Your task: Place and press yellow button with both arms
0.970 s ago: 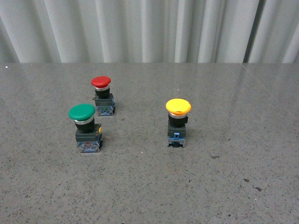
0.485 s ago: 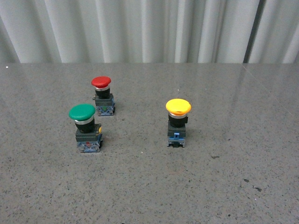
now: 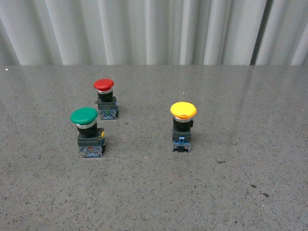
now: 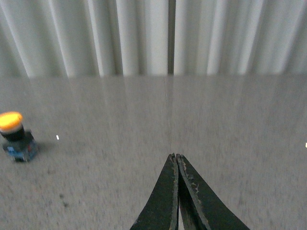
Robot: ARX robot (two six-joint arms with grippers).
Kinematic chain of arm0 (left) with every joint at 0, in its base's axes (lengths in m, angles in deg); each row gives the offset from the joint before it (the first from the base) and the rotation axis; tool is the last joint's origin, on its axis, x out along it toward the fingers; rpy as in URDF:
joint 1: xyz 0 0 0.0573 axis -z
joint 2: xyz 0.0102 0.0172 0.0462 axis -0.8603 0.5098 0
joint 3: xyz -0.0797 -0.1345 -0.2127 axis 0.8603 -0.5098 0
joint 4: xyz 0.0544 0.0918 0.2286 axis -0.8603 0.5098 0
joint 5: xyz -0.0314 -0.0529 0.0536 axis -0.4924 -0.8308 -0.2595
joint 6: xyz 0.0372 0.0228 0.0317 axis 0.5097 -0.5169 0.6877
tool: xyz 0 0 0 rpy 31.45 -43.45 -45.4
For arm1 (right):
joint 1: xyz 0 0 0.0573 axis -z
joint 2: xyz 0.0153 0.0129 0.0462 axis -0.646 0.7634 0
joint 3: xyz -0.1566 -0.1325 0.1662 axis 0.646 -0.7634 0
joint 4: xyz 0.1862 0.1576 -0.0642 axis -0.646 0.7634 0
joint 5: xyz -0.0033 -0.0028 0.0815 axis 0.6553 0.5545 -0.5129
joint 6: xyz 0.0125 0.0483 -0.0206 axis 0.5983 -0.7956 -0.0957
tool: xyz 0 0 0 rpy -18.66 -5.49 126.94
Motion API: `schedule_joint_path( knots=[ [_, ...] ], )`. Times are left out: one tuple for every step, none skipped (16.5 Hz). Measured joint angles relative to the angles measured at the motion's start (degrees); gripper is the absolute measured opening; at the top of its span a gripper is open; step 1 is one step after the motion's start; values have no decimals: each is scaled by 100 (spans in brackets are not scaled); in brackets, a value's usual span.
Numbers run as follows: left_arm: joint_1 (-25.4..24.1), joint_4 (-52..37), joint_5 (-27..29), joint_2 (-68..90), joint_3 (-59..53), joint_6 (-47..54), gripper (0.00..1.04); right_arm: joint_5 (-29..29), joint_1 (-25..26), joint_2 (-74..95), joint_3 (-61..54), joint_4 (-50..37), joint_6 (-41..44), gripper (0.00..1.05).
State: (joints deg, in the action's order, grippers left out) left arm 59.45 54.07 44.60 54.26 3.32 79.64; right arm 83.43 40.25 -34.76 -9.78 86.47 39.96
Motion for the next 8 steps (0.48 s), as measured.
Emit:
schedule_joint_path(
  knots=[
    [0,4,-2,0,0,0,98,13,0,-407,0,72,0,2],
    [0,-4,0,0,0,0,98,15,0,-398,9,105,0,2],
    [0,-2,2,0,0,-2,98,15,0,-393,0,170,0,2],
    [0,-2,4,0,0,0,98,13,0,-400,0,131,0,2],
    [0,-2,4,0,0,0,98,13,0,-400,0,140,0,2],
    [0,0,2,0,0,0,98,13,0,-400,0,142,0,2],
    [0,-2,0,-2,0,0,98,13,0,-400,0,144,2,35],
    [0,-2,0,0,0,0,98,13,0,-400,0,142,2,57]
  ],
)
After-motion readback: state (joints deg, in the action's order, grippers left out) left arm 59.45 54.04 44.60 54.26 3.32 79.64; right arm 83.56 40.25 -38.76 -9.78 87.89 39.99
